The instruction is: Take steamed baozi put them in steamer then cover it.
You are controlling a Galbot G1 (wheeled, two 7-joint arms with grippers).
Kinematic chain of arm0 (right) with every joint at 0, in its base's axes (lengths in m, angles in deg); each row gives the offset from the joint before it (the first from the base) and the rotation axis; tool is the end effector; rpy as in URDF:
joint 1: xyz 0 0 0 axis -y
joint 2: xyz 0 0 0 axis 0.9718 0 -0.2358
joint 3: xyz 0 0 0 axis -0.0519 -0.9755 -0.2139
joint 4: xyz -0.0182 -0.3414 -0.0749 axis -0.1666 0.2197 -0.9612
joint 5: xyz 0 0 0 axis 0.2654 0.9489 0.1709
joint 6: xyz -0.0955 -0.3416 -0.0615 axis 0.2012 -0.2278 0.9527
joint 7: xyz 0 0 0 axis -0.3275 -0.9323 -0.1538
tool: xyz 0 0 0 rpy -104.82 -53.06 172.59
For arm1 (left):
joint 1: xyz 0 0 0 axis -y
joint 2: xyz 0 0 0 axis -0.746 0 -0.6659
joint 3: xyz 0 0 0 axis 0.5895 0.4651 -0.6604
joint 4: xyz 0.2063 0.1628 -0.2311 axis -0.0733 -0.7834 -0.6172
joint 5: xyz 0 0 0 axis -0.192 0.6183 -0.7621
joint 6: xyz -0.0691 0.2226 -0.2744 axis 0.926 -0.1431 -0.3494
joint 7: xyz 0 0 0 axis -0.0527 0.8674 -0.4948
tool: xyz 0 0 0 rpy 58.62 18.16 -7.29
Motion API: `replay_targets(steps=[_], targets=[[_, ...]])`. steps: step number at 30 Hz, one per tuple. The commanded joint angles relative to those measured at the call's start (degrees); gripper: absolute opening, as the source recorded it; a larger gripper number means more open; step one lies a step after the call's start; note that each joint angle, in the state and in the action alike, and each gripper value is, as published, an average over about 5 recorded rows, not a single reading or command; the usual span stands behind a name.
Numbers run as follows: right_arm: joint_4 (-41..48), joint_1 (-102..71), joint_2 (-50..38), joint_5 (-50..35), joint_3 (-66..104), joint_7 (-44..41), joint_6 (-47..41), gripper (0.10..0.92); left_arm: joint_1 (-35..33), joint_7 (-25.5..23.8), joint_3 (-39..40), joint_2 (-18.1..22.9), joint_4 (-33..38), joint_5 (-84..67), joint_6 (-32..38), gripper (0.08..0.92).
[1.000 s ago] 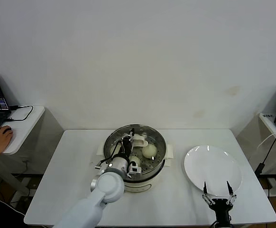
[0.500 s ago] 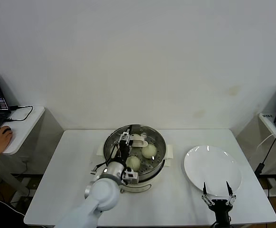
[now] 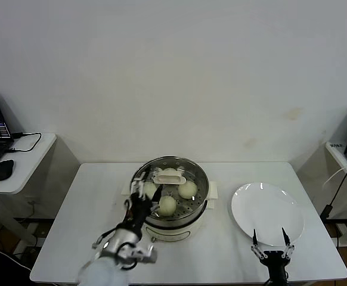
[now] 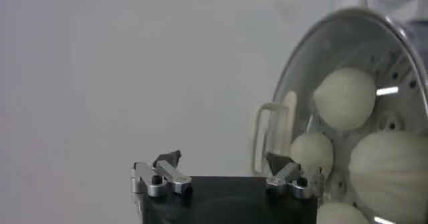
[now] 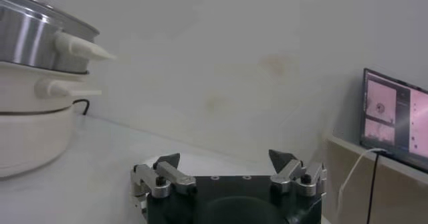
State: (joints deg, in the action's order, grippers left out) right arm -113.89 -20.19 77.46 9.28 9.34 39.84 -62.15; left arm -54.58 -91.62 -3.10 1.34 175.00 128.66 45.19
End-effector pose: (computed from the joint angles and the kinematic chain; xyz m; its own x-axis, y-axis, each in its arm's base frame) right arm 0.1299 -0.0788 -0.4238 -0.9913 0.1286 -0.0268 0.1307 0.9443 -0.3020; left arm 0.2150 -0.0488 -0.2226 -0.9605 0.2769 -0.0287 0.0768 0.3626 0.9288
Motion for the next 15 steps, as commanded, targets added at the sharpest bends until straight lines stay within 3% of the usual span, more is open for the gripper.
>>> replay_targets(steps=[1, 6, 15], targets=[[-2.23, -1.4, -2.12, -1.37, -1.91, -0.7, -0.97, 0.823, -28.22, 24.32, -23.25, 6.89, 4.49, -53.9, 30.44, 0.823], [-3.81, -4.1, -7.87, -4.94, -3.83, -2.29, -2.6, 0.823, -36.48, 24.45, -25.54, 8.2, 0.95, -69.31, 32.69, 0.823], [-8.44, -11.55, -12.59, -13.35, -6.01, -9.44, -11.41, 0.823, -42.91, 21.53, -22.98, 7.59, -5.89, -70.33, 41.83, 0.823]])
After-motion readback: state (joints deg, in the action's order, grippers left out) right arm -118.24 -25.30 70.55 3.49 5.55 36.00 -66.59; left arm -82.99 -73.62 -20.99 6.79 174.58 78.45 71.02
